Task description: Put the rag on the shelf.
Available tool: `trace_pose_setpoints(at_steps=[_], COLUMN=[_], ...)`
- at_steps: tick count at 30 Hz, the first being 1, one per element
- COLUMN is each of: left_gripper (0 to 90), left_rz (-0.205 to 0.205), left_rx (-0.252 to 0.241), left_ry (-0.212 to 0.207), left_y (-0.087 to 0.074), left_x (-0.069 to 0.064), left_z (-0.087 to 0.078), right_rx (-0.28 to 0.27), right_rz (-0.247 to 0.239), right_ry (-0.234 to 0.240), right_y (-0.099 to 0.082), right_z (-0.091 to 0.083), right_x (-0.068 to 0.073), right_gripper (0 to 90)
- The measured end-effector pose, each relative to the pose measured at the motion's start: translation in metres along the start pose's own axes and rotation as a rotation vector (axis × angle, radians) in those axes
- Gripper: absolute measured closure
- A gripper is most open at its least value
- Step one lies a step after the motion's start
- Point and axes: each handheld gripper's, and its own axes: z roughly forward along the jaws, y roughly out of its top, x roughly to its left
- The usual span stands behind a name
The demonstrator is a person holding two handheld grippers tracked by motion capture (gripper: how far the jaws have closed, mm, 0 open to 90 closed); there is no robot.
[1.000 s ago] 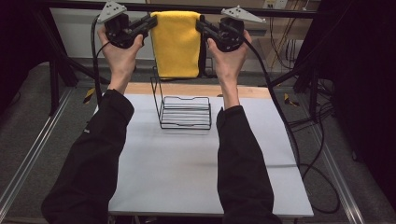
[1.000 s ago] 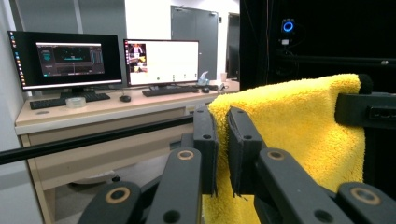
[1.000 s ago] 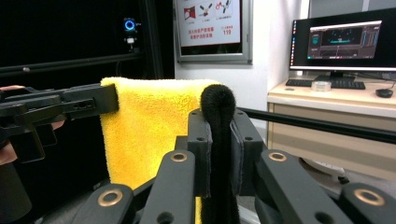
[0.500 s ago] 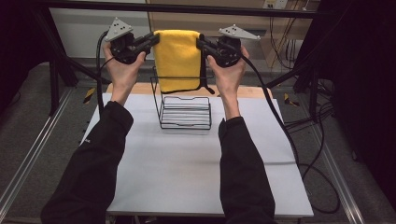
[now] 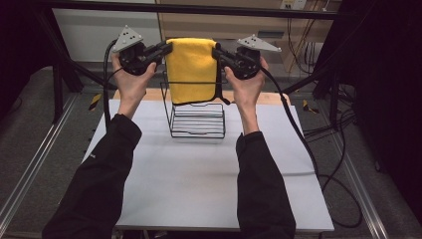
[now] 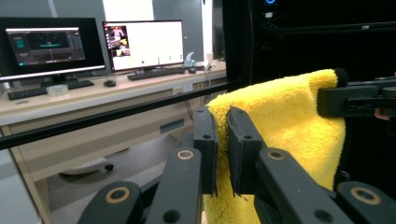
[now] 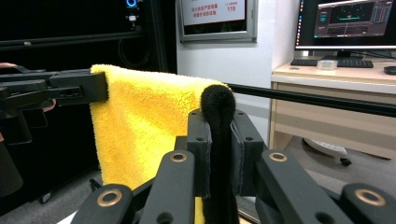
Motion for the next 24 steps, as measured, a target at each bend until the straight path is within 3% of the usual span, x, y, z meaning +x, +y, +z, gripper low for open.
trace_pose_setpoints(at_steps=[9, 24], left_gripper=[82.8, 82.7], left_rz=[0.000, 0.024], left_rx=[0.012, -0.010], left_ry=[-0.007, -0.028], left_y=[-0.008, -0.007], left_x=[-0.004, -0.012], left_z=[-0.004, -0.017], right_rx=[0.015, -0.022], right_rz=[-0.002, -0.038], right_ry=[0.001, 0.026], right_y=[-0.008, -0.013], right_z=[-0.003, -0.016], right_x=[0.003, 0.009], right_gripper=[80.0, 79.7])
